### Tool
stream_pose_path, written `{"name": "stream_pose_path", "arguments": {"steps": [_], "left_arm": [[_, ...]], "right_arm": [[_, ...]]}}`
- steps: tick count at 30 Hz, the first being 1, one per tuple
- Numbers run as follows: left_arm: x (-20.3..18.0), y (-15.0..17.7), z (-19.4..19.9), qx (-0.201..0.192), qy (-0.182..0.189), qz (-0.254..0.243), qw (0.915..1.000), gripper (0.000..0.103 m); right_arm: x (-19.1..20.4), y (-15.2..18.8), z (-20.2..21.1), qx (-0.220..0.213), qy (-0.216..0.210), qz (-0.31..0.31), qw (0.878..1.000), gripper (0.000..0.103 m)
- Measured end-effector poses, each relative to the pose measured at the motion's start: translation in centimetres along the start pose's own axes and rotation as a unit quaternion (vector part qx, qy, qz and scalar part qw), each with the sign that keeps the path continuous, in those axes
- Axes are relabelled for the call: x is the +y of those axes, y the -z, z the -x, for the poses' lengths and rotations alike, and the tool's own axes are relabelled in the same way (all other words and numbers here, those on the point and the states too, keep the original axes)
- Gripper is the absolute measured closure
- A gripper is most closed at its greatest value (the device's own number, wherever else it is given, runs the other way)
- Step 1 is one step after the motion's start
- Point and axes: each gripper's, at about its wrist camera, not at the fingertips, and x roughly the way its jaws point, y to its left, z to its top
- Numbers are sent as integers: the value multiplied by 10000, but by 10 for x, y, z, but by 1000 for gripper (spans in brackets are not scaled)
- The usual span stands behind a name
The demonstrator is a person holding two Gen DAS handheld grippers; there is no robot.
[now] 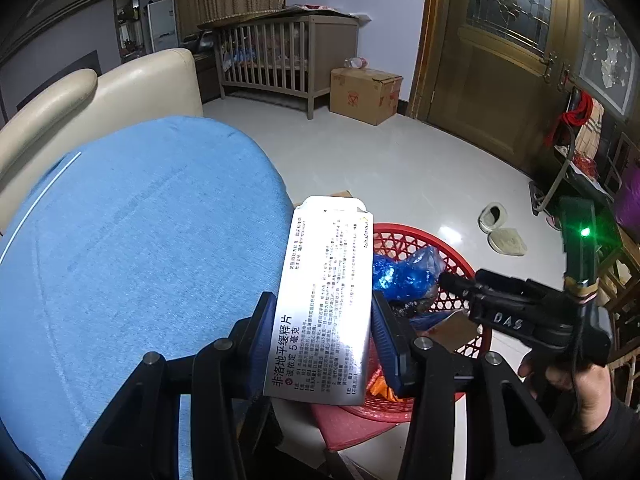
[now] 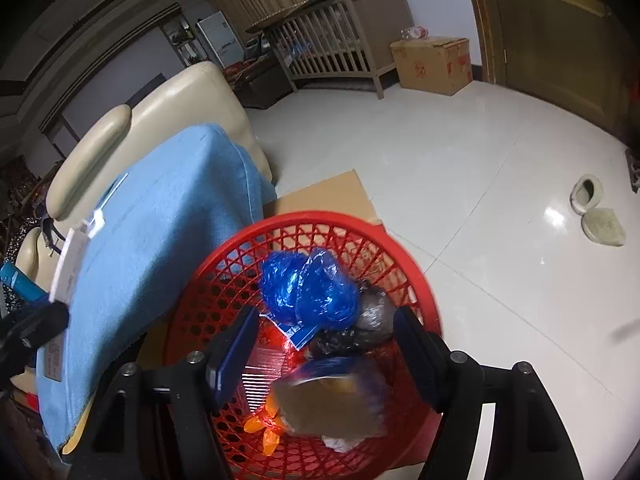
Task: Collect trash
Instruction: 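Open right tool to drop the blister pack while left tool drops the white box into the basket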
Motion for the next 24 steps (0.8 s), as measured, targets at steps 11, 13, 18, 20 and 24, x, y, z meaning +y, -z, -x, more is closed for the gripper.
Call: {"name": "stream_pose_path", "arguments": {"steps": [11, 13, 18, 20, 24], "left_arm": [[-26, 1, -23, 321, 74, -311, 9990, 54], [-27, 2, -29, 391, 52, -327, 9987, 54], [-32, -1, -39, 498, -84, -360, 9981, 54], [-36, -2, -42, 536, -139, -396, 9977, 54], [-41, -2, -45, 588, -219, -476, 9969, 54]], "right_arm": [[-11, -11, 30, -429, -110, -287, 9986, 30], [-14, -11, 32, -455, -127, -321, 9984, 30], [-16, -9, 36, -487, -158, -322, 9982, 30], [-17, -9, 39, -505, -172, -325, 9981, 30], [-19, -11, 45, -576, -174, -338, 9976, 30]]}}
